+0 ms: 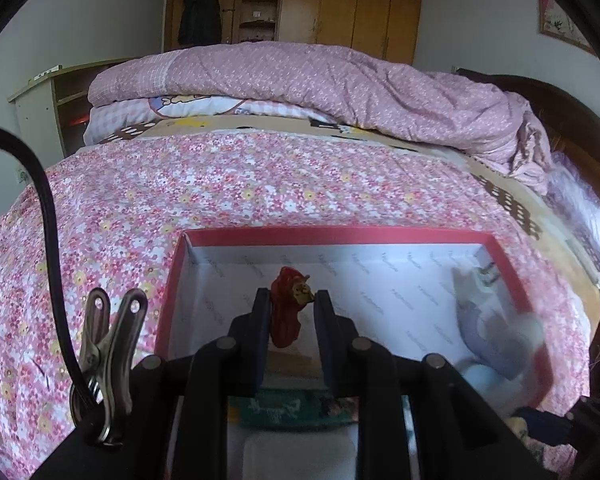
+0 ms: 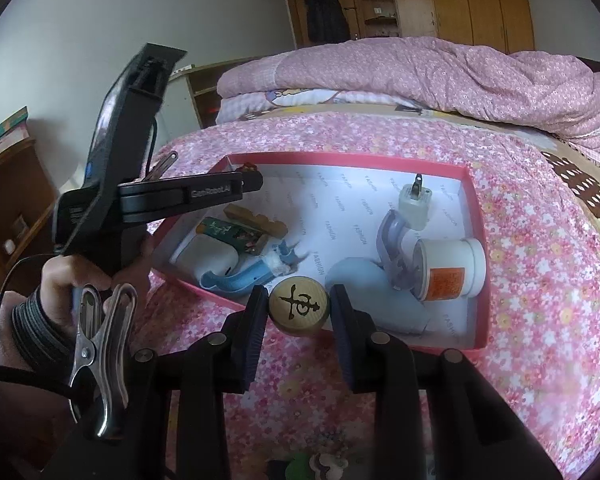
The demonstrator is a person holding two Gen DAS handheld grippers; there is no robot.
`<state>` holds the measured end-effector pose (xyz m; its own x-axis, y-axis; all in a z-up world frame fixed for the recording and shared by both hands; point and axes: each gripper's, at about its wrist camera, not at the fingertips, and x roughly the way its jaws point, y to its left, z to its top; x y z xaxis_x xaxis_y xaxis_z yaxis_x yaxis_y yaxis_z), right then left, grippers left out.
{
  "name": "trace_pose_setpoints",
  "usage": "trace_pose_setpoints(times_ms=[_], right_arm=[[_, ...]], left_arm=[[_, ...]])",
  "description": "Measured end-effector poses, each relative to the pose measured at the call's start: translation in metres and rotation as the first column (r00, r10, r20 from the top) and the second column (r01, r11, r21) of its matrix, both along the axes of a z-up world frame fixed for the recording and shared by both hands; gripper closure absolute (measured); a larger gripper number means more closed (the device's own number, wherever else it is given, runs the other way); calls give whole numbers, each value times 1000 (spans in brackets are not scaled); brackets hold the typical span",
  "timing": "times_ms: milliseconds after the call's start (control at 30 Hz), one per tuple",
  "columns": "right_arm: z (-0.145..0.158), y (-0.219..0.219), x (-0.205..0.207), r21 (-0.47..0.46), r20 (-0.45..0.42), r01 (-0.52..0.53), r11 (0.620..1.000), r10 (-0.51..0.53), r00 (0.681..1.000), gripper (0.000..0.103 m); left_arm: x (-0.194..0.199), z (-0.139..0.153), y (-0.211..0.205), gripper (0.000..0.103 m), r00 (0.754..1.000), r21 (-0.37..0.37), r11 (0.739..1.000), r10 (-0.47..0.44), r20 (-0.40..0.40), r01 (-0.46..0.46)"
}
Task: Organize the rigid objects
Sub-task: 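Carry the red figure into the box with left while right carries the wooden disc, then open both grippers to release the red figure and wooden disc in the box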
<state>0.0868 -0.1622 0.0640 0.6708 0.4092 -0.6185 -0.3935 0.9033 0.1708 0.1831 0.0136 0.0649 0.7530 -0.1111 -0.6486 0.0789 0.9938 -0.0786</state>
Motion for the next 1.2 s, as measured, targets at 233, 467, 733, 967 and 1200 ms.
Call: trace_pose_setpoints(times_ms=[233,467,733,967,1200], right_arm=[[-3,-3,2,1,-11,9,1000,-9,1000,70],[-5,-4,6,-7,-12,20,1000,-21,1000,71],[-3,-6,25,5,-28,39,999,-39,999,71],[1,-3,46,5,-23,57,998,-57,998,71],[4,0,59,-15,-2,94,995,-94,996,70]], left_arm=[[6,-8,-3,79,1000,49,999,24,-15,-23],[11,-13,6,55,996,16,998,61,-66,-60],[10,-15,4,51,996,49,997,68,-59,-65],[10,-16,3,49,996,57,996,67,-55,-64],[10,-15,3,49,996,56,996,67,-55,-64]])
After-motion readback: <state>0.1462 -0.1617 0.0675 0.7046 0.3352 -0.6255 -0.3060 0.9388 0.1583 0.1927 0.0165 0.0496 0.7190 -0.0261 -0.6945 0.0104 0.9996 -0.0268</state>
